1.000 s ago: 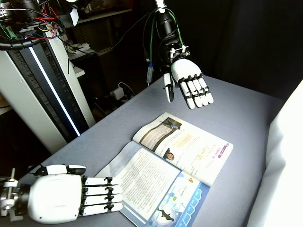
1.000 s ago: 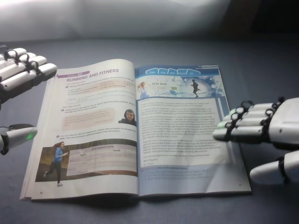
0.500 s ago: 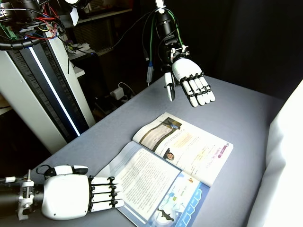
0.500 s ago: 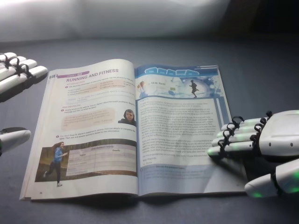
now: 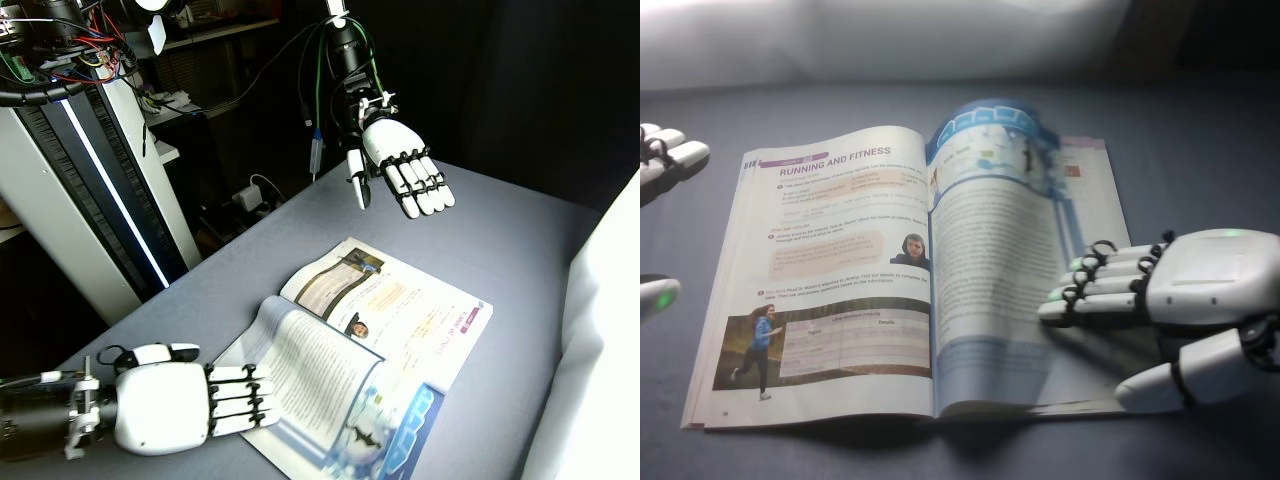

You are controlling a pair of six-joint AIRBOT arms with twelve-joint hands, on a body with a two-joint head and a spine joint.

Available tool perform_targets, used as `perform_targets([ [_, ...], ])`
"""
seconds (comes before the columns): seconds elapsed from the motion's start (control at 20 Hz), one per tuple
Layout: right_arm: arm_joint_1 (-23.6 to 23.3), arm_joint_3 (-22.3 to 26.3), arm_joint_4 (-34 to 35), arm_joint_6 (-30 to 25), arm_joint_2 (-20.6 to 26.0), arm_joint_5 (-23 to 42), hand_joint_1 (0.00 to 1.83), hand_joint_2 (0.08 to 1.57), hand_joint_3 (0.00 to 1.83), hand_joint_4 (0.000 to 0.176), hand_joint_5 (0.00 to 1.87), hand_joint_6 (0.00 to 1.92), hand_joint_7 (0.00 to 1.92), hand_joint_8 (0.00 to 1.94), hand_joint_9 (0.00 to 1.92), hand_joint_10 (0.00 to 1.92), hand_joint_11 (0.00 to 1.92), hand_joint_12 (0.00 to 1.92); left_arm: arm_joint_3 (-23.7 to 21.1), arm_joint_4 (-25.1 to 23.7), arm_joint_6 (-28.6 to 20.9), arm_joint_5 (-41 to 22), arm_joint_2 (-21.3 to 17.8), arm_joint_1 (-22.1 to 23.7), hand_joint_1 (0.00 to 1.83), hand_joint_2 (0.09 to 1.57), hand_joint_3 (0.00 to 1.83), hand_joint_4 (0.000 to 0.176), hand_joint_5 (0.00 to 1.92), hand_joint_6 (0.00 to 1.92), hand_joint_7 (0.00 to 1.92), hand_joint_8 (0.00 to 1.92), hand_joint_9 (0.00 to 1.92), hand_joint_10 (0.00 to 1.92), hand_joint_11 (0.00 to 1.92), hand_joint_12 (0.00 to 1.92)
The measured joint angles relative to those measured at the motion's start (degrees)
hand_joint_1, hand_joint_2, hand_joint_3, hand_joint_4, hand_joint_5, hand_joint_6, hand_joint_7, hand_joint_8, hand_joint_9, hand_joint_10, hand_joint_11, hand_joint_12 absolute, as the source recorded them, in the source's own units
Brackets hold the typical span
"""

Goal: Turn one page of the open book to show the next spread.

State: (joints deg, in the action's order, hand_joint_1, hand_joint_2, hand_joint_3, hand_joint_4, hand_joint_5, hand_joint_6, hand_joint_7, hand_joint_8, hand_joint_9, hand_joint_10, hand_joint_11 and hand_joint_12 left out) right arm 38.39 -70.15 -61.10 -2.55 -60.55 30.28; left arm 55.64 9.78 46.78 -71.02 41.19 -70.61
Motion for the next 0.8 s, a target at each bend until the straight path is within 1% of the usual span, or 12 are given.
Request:
perform_targets([
  [0.1,-1.40,-1.27,-0.37,0.35,-1.90,0.31,0.00,1.29,0.00,0.000,0.00,0.00,0.00,0.00,0.00,0.00,0.00,0.00,-0.17,0.87,0.04,-1.01,0.00,-1.36,0.27,1.39,0.00,0.011,0.00,0.00,0.00,0.00,0.00,0.00,0.00,0.00],
  [0.15,-1.81,-1.92,0.90,1.62,-3.43,0.39,0.00,1.31,0.00,0.000,0.00,0.00,0.00,0.00,0.00,0.00,0.00,0.00,-0.61,1.73,0.04,-1.79,0.00,-2.27,0.26,1.39,0.00,0.012,0.00,0.00,0.00,0.00,0.00,0.00,0.00,0.00],
  [0.2,-1.84,-2.60,2.67,3.21,-4.79,0.98,0.00,1.31,0.00,0.000,0.00,0.00,0.00,0.00,0.00,0.00,0.00,0.00,-0.66,1.88,0.04,-2.54,0.00,-3.28,0.28,1.39,0.00,0.007,0.00,0.00,0.00,0.00,0.00,0.00,0.01,0.00],
  [0.25,-1.84,-3.32,4.68,5.03,-6.19,1.60,0.00,1.31,0.01,0.000,0.00,0.00,0.00,0.00,0.00,0.00,0.00,0.00,-1.18,3.17,0.09,-3.13,0.00,-4.24,0.28,1.38,0.00,0.016,0.00,0.00,0.00,0.00,0.00,0.00,0.00,0.00],
  [0.3,-1.90,-3.80,6.34,6.19,-7.26,2.01,0.00,1.30,0.00,0.000,0.00,0.00,0.00,0.00,0.00,0.00,0.00,0.00,-1.25,3.63,0.09,-3.30,0.00,-4.87,0.30,1.38,0.00,0.009,0.01,0.00,0.00,0.00,0.00,0.00,0.01,0.01],
  [0.35,-2.16,-4.09,7.96,7.61,-8.09,2.32,0.00,1.31,0.00,0.000,0.00,0.00,0.00,0.00,0.00,0.00,0.00,0.00,-1.29,4.04,0.09,-3.41,0.02,-5.22,0.31,1.38,0.00,0.015,0.02,0.01,0.00,0.00,0.00,0.00,0.01,0.01],
  [0.4,-2.60,-4.50,9.79,9.35,-9.09,3.02,0.00,1.30,0.00,0.000,0.00,0.00,0.00,0.00,0.00,0.00,0.00,0.00,-1.31,4.24,0.09,-3.74,0.00,-5.55,0.27,1.39,0.00,0.013,0.03,0.01,0.00,0.00,0.00,0.00,0.00,0.00],
  [0.45,-3.28,-5.22,11.67,10.51,-10.25,3.89,0.00,1.28,0.00,0.000,0.00,0.00,0.00,0.00,0.00,0.00,0.00,0.00,-1.31,4.26,0.09,-3.93,0.02,-5.64,0.28,1.39,0.00,0.005,0.06,0.01,0.00,0.00,0.00,0.00,0.03,0.02],
  [0.5,-3.50,-5.68,12.57,11.26,-10.84,4.33,0.00,1.28,0.00,0.000,0.00,0.00,0.00,0.00,0.00,0.00,0.00,0.00,-1.31,4.22,0.09,-4.02,0.00,-5.64,0.28,1.39,0.00,0.005,0.06,0.01,0.00,0.00,0.00,0.00,0.03,0.02],
  [0.6,-5.05,-7.85,14.97,11.89,-13.64,6.19,0.00,1.25,0.00,0.000,0.00,0.00,0.00,0.00,0.00,0.00,0.00,0.00,-1.31,4.26,0.09,-4.39,0.09,-5.64,0.33,1.41,0.00,0.000,0.11,0.02,0.00,0.00,0.00,0.00,0.03,0.03],
  [0.75,-7.65,-10.16,15.28,12.79,-17.38,8.59,0.00,1.28,0.00,0.000,0.00,0.00,0.00,0.00,0.00,0.00,0.00,0.00,-1.22,4.20,0.07,-4.20,0.74,-5.62,0.32,1.44,0.01,0.000,0.11,0.01,0.00,0.00,0.00,0.00,0.01,0.04],
  [0.8,-8.83,-10.97,15.17,12.94,-18.67,9.68,0.00,1.28,0.00,0.000,0.00,0.00,0.00,0.00,0.00,0.00,0.00,0.00,-0.98,3.89,-0.13,-4.04,1.11,-5.62,0.31,1.45,0.01,0.000,0.02,0.00,0.00,0.00,0.00,0.00,0.00,0.01],
])
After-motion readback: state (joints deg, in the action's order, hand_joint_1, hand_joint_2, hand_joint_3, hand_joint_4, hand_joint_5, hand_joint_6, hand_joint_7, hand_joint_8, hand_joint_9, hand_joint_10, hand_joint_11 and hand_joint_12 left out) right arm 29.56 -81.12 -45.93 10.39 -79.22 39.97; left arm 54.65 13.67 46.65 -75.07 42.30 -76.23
